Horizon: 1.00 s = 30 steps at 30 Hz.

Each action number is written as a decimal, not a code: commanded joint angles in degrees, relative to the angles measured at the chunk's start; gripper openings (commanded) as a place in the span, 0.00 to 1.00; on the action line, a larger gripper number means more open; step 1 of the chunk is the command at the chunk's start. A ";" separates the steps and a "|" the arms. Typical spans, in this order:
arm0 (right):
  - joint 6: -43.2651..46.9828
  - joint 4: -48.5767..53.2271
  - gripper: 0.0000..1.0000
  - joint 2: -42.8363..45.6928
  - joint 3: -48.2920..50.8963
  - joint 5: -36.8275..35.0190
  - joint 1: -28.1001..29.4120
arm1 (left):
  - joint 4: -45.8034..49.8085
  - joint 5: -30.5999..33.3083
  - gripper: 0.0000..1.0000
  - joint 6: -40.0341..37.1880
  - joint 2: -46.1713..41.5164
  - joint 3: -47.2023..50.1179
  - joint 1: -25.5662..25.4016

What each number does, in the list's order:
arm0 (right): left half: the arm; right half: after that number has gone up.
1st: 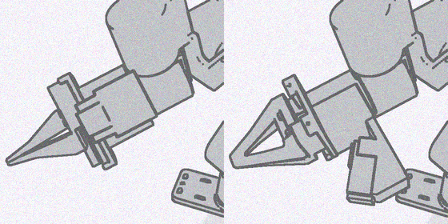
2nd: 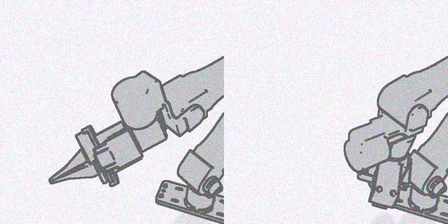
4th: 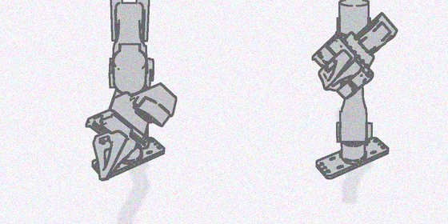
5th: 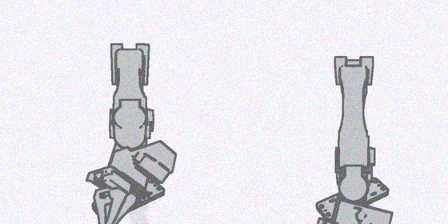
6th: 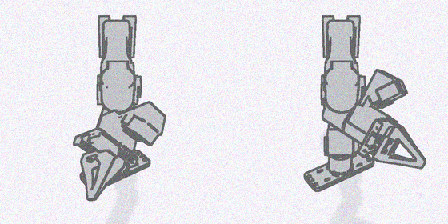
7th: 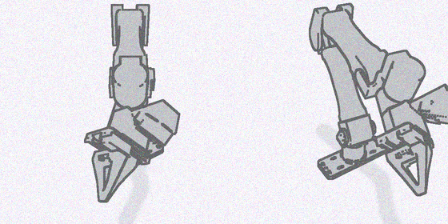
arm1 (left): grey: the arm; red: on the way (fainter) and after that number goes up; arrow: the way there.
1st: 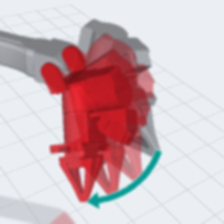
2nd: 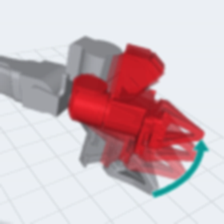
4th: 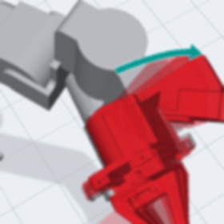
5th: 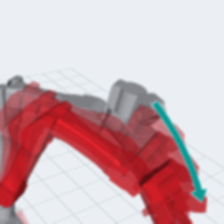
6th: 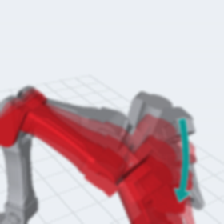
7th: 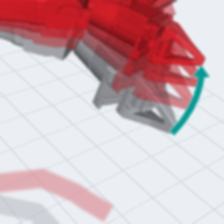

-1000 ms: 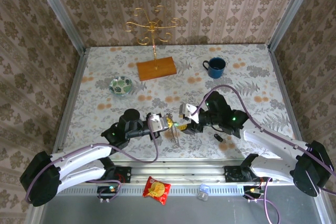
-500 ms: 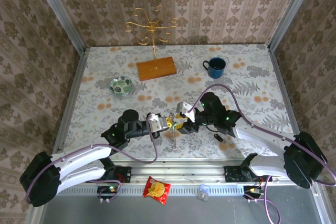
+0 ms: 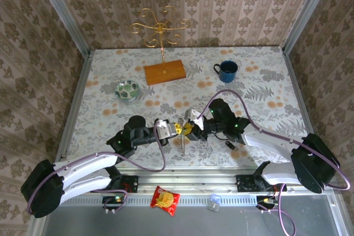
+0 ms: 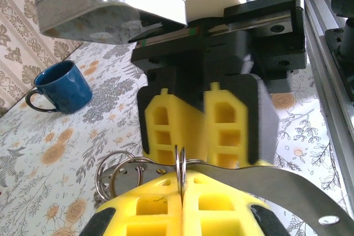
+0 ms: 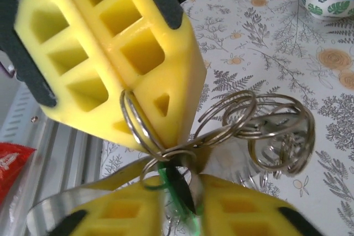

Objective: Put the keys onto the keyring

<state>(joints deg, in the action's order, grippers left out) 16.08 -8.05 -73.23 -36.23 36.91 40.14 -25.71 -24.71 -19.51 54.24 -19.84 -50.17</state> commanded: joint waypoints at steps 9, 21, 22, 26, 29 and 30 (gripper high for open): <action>1.71 8.29 0.00 3.62 -3.69 -1.64 0.04 | -1.41 0.44 0.00 -0.09 -1.37 -0.03 0.33; 8.59 19.02 0.00 7.14 -10.56 -8.69 2.19 | 1.09 0.67 0.00 -0.69 -1.15 -0.89 0.27; 9.15 19.63 0.00 7.22 -11.14 -9.29 2.54 | 1.56 0.72 0.00 -0.84 -1.15 -1.06 0.28; 10.89 21.65 0.00 7.58 -12.87 -10.36 3.83 | 2.77 0.96 0.00 -1.06 -1.08 -1.41 0.26; 12.51 23.32 0.00 7.58 -13.68 -12.04 4.97 | 2.82 1.13 0.00 -1.06 -0.98 -1.44 0.26; 13.27 24.23 0.00 7.34 -13.99 -13.20 5.30 | 2.81 1.20 0.00 -1.06 -0.98 -1.48 0.29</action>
<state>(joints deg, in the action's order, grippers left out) 26.26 13.43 -66.98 -47.46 25.69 44.21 -24.60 -23.86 -19.59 53.84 -19.81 -50.13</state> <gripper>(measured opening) 0.064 0.056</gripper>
